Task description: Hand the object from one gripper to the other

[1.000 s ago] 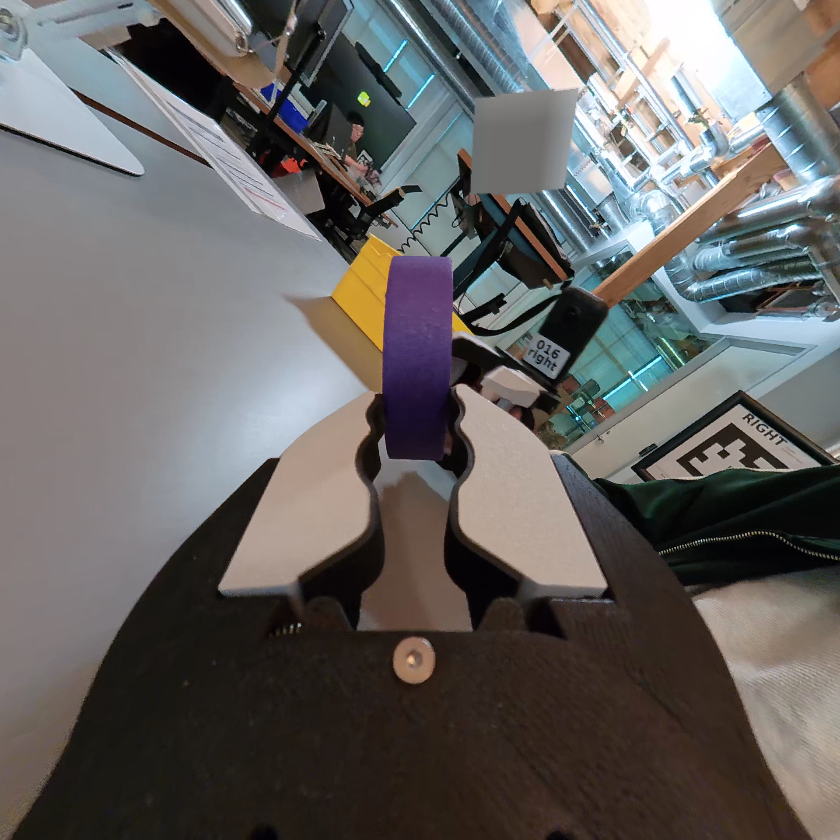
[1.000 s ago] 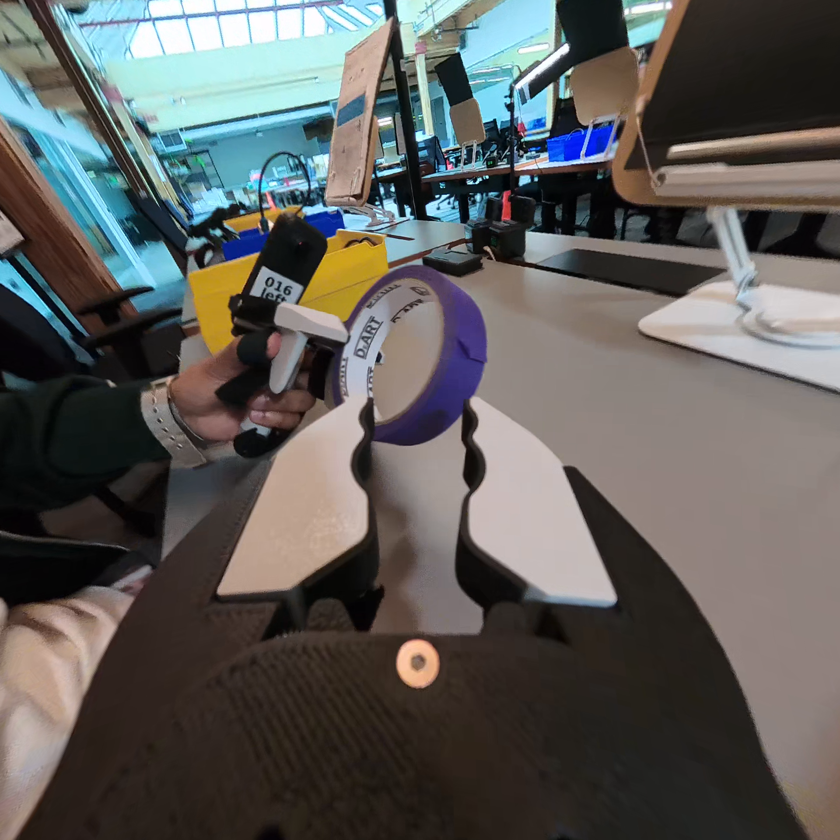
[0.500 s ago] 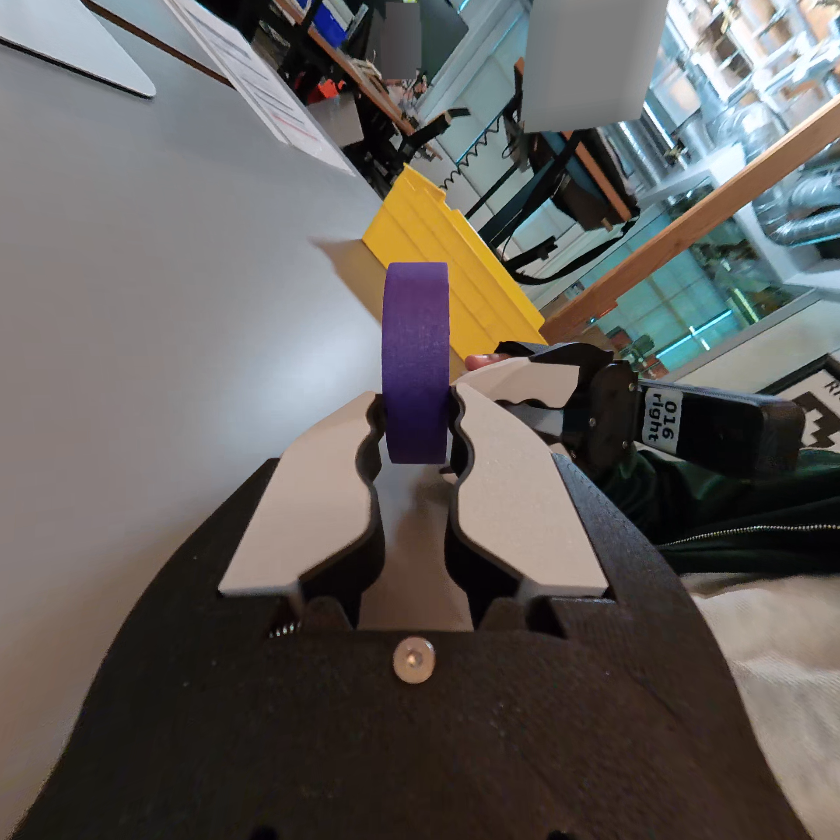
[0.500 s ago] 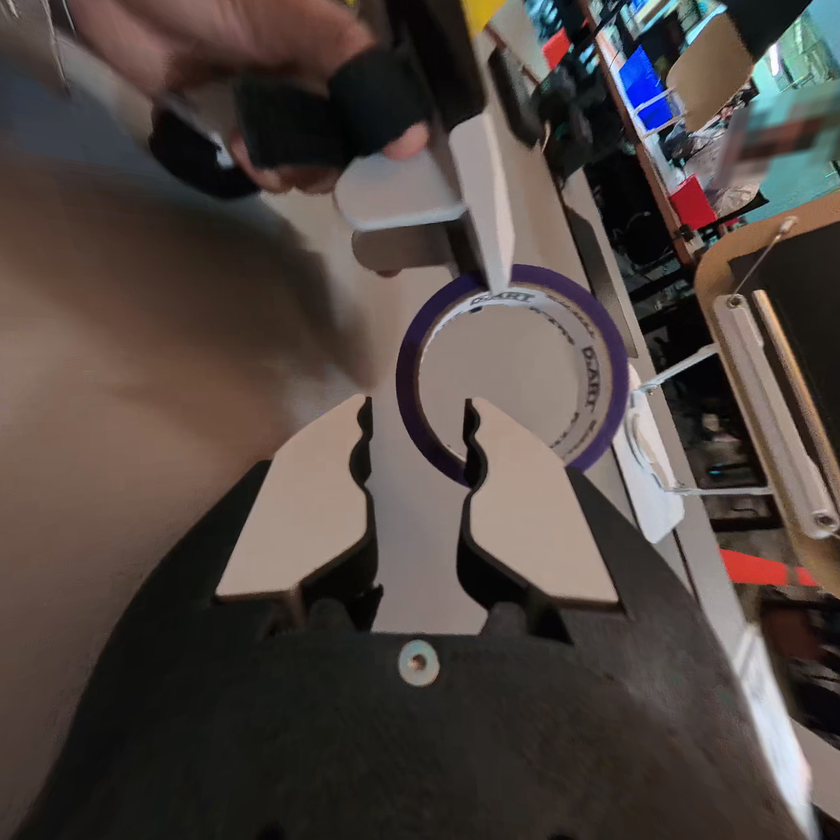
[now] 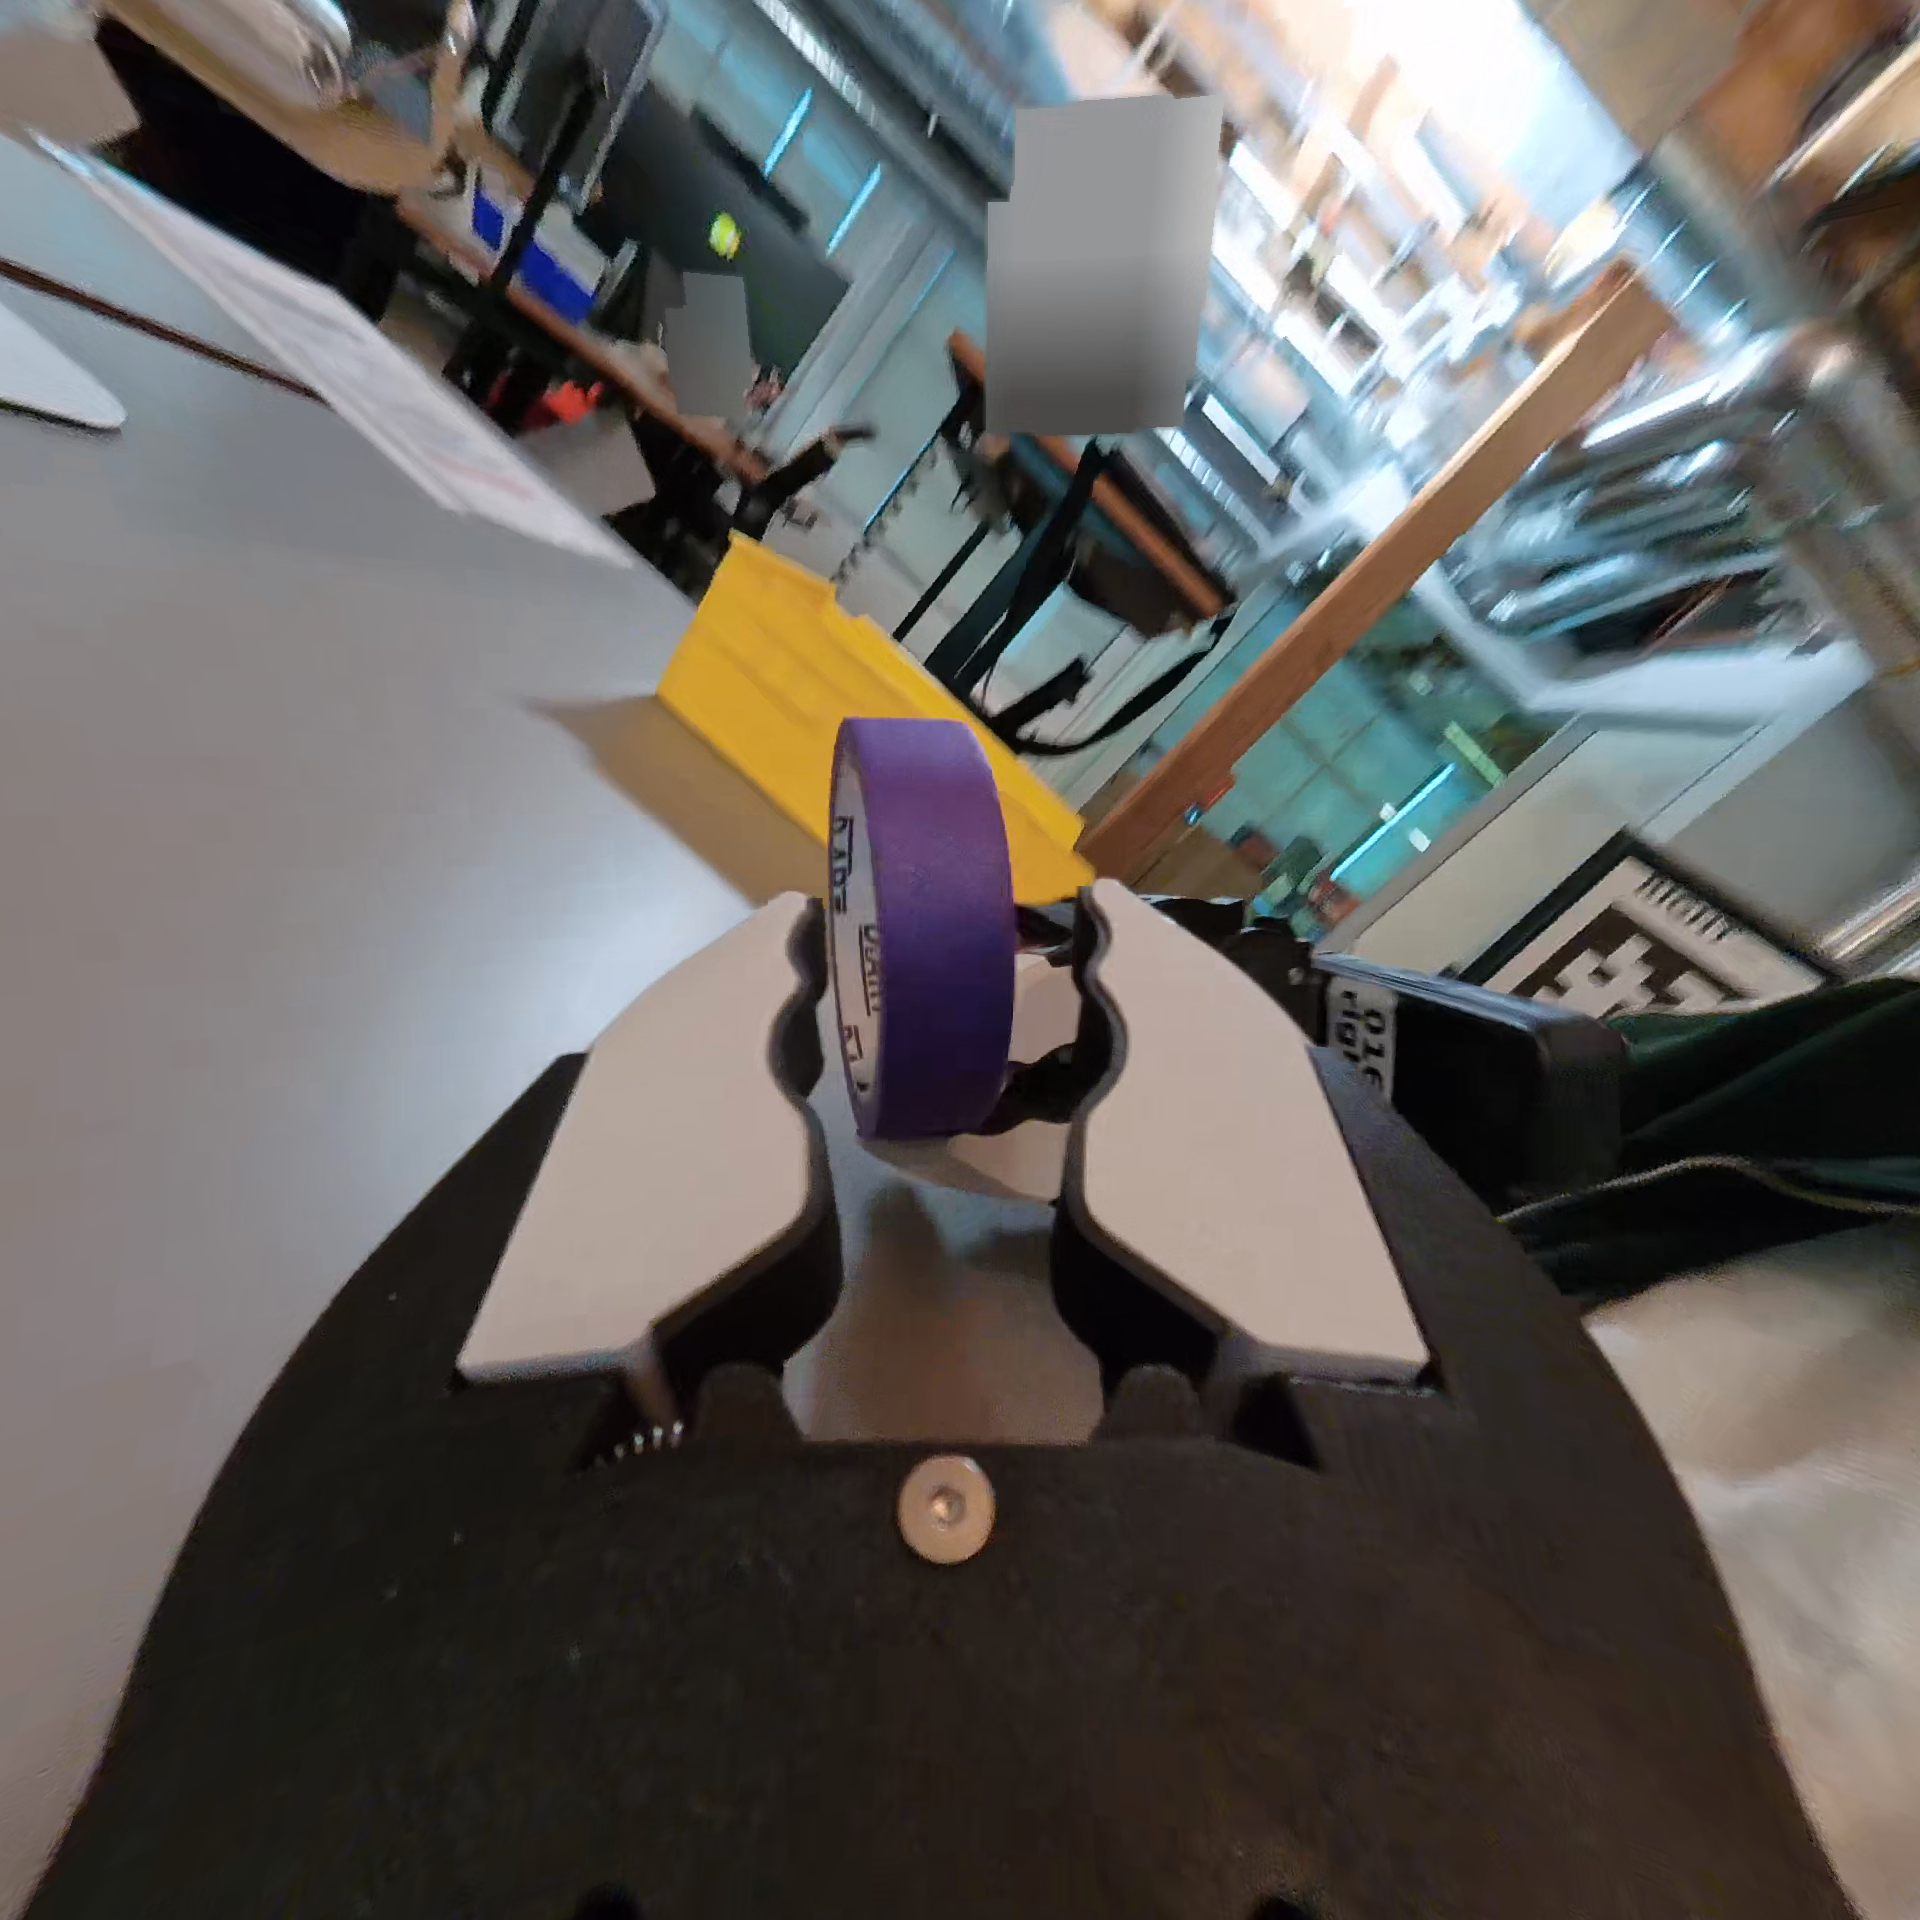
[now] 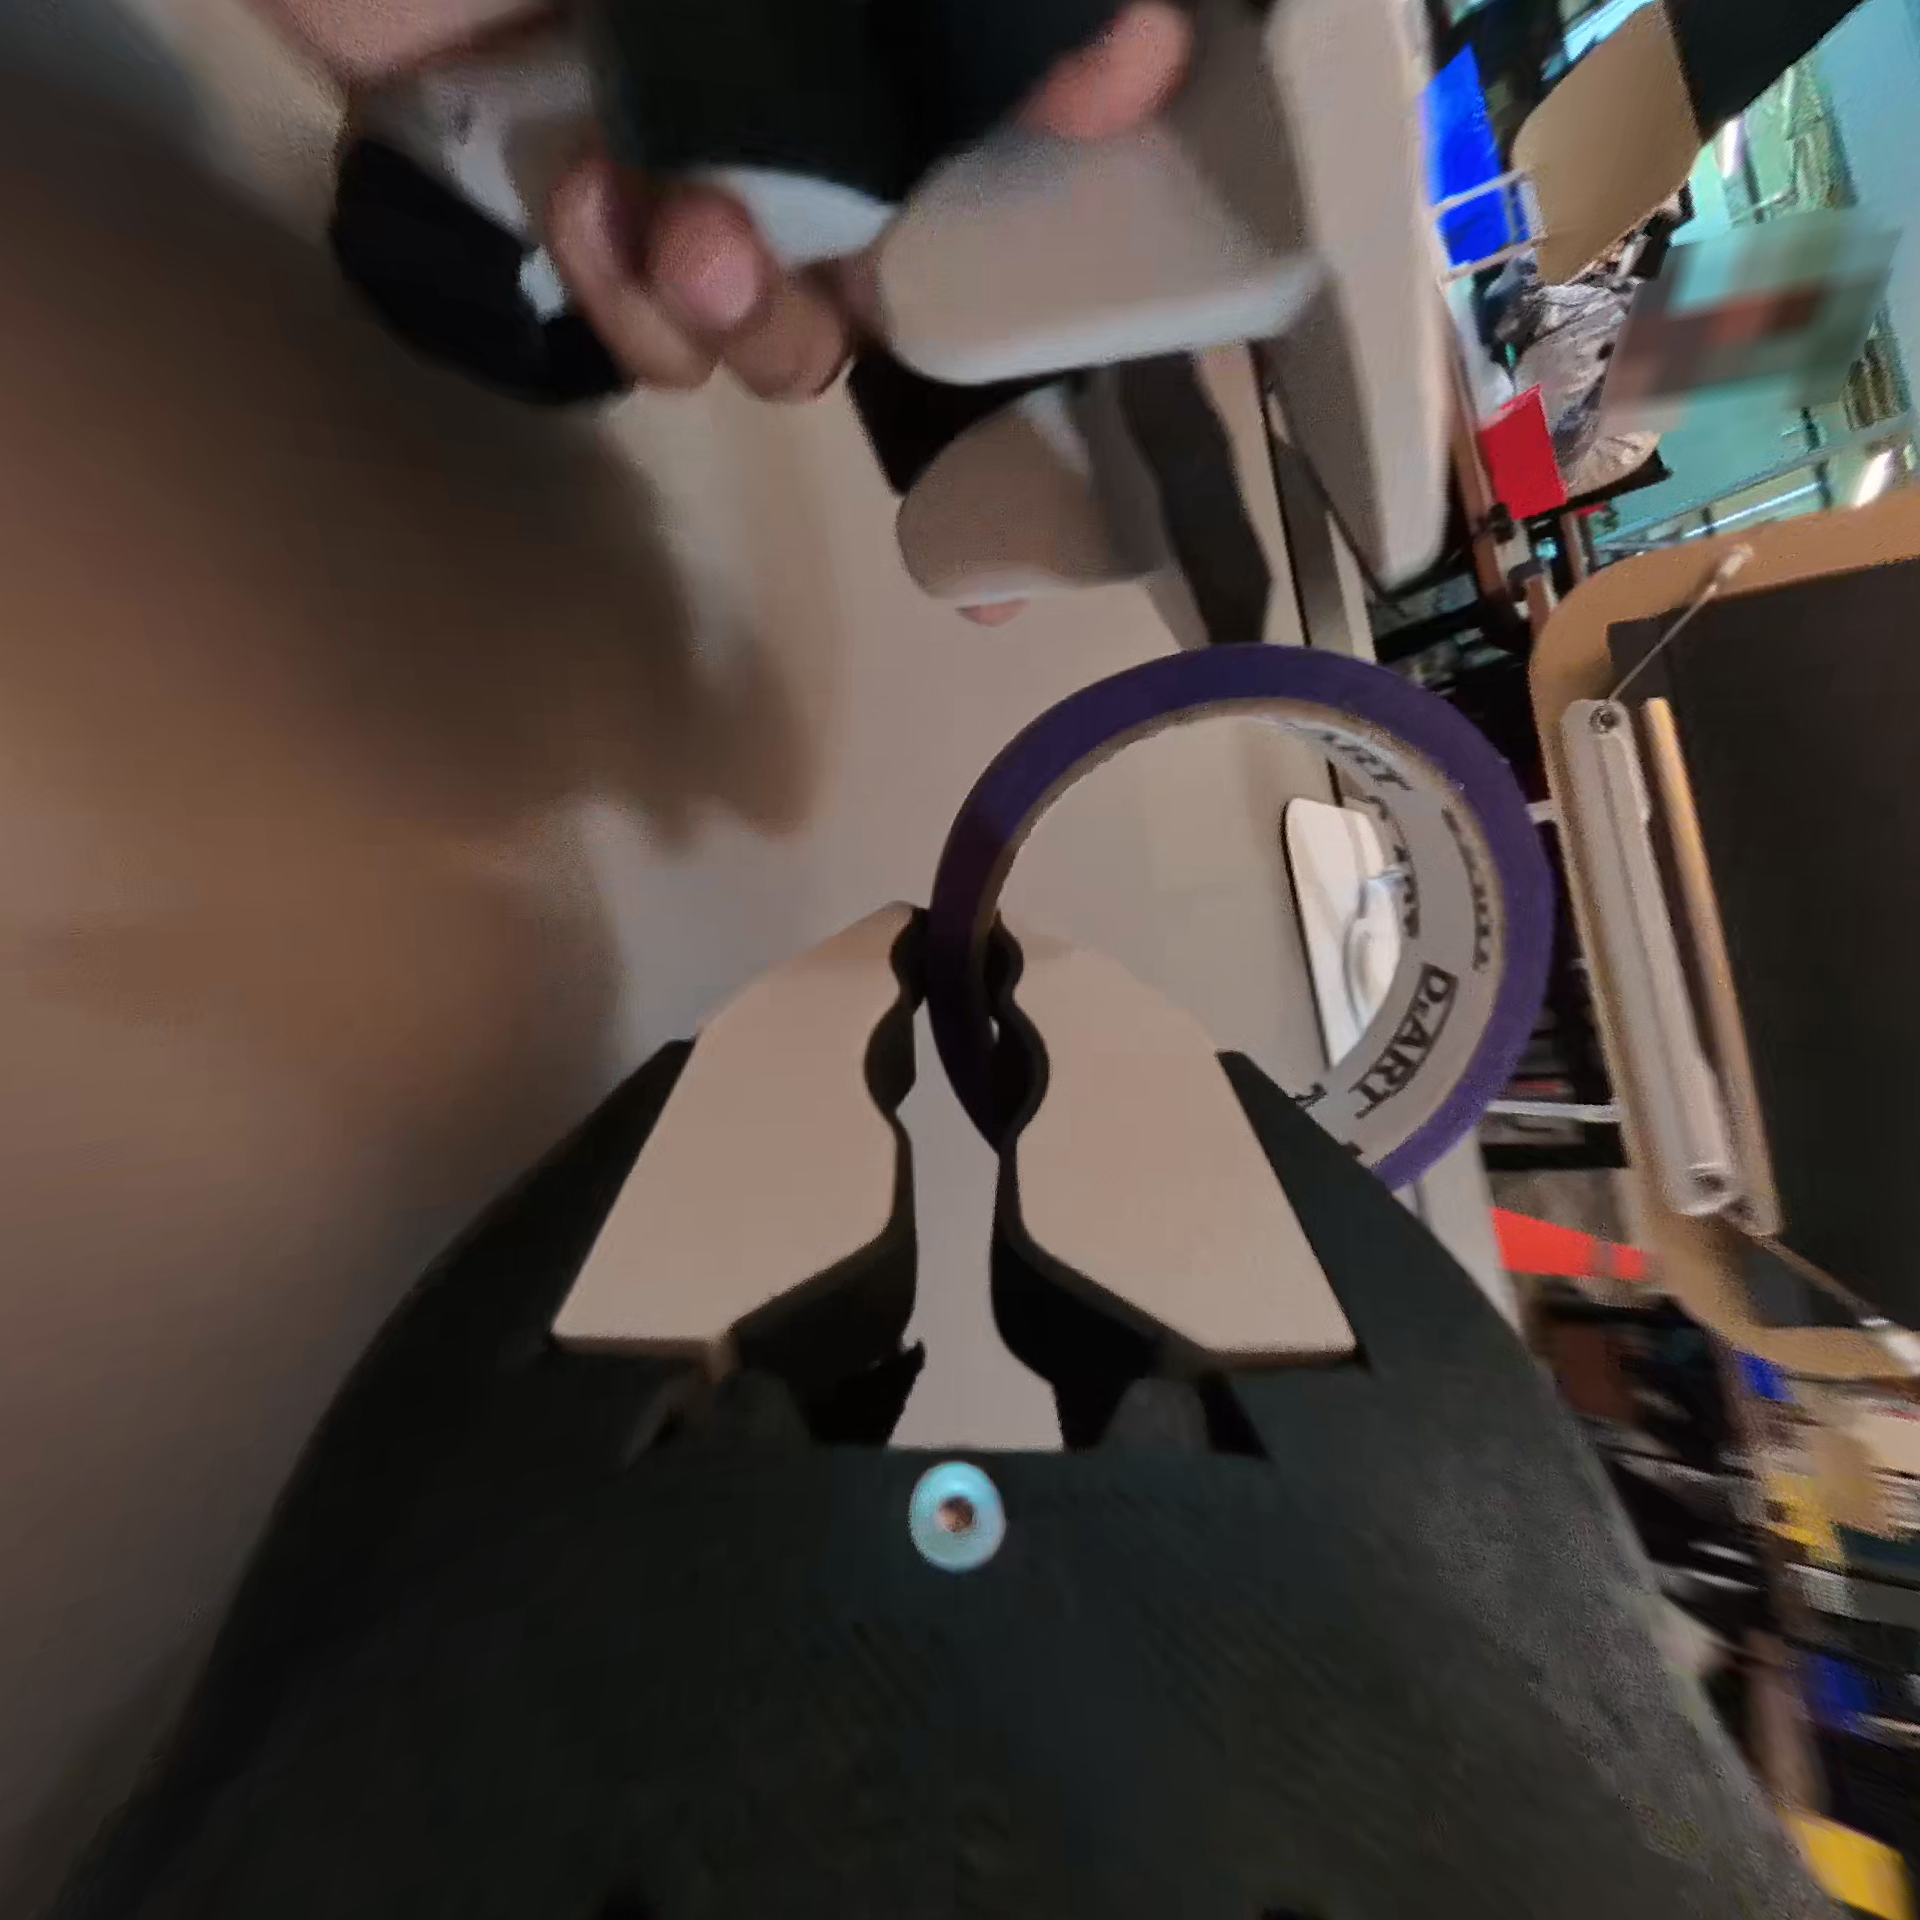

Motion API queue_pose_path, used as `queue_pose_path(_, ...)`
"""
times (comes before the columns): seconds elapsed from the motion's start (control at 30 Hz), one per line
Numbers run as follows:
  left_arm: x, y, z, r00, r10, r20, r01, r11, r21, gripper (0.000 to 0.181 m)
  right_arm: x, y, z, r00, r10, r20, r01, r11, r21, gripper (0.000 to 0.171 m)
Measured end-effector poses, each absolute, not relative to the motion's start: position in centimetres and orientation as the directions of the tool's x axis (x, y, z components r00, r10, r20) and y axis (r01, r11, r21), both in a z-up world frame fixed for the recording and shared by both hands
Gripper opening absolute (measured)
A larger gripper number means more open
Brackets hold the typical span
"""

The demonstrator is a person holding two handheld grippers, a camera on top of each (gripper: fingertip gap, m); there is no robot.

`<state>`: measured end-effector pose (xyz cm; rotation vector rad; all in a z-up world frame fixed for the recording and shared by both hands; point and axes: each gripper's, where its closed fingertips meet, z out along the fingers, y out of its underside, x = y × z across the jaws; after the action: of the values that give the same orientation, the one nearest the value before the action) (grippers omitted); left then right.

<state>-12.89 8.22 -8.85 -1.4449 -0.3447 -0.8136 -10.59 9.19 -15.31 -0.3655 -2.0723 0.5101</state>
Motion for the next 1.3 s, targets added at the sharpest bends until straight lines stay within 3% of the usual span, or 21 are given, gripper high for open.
queue_pose_path(0.03, -13.2, 8.1, -8.6, 0.680, -0.292, 0.672, 0.691, -0.051, -0.721, 0.049, -10.6, 9.1, -14.6, -0.518, 0.509, 0.688, 0.055, 0.822, -0.566, 0.011)
queue_pose_path(0.13, -13.8, 7.7, -8.3, 0.655, -0.311, 0.689, 0.719, -0.024, -0.695, 0.048, -10.4, 9.3, -12.1, -0.546, 0.685, 0.483, 0.041, 0.598, -0.801, 0.010)
queue_pose_path(0.23, -13.9, 7.7, -8.3, 0.651, -0.316, 0.690, 0.721, -0.027, -0.693, 0.046, -9.8, 9.7, -9.1, -0.630, 0.764, 0.141, 0.041, 0.214, -0.976, 0.010)
queue_pose_path(0.33, -13.4, 7.8, -8.4, 0.651, -0.330, 0.684, 0.714, -0.041, -0.699, 0.045, -9.3, 11.1, -6.4, -0.694, 0.705, -0.146, 0.064, -0.142, -0.988, 0.010)
queue_pose_path(0.53, -11.5, 8.2, -8.2, 0.700, -0.371, 0.610, 0.630, -0.083, -0.773, 0.041, -8.3, 11.4, -4.6, -0.787, 0.496, -0.366, 0.151, -0.421, -0.894, 0.010)
queue_pose_path(0.8, -10.8, 8.7, -9.0, 0.746, -0.341, 0.572, 0.569, -0.118, -0.814, 0.041, -6.6, 9.6, -3.6, -0.867, 0.249, -0.431, 0.268, -0.496, -0.826, 0.010)
queue_pose_path(1.17, -11.9, 8.9, -9.5, 0.836, -0.234, 0.497, 0.494, -0.077, -0.866, 0.042, -5.4, 5.4, -4.6, -0.882, 0.191, -0.431, 0.326, -0.415, -0.850, 0.010)
queue_pose_path(1.3, -11.9, 8.7, -9.2, 0.869, -0.221, 0.442, 0.442, -0.049, -0.895, 0.030, -5.2, 4.1, -4.7, -0.886, 0.172, -0.430, 0.330, -0.419, -0.846, 0.010)
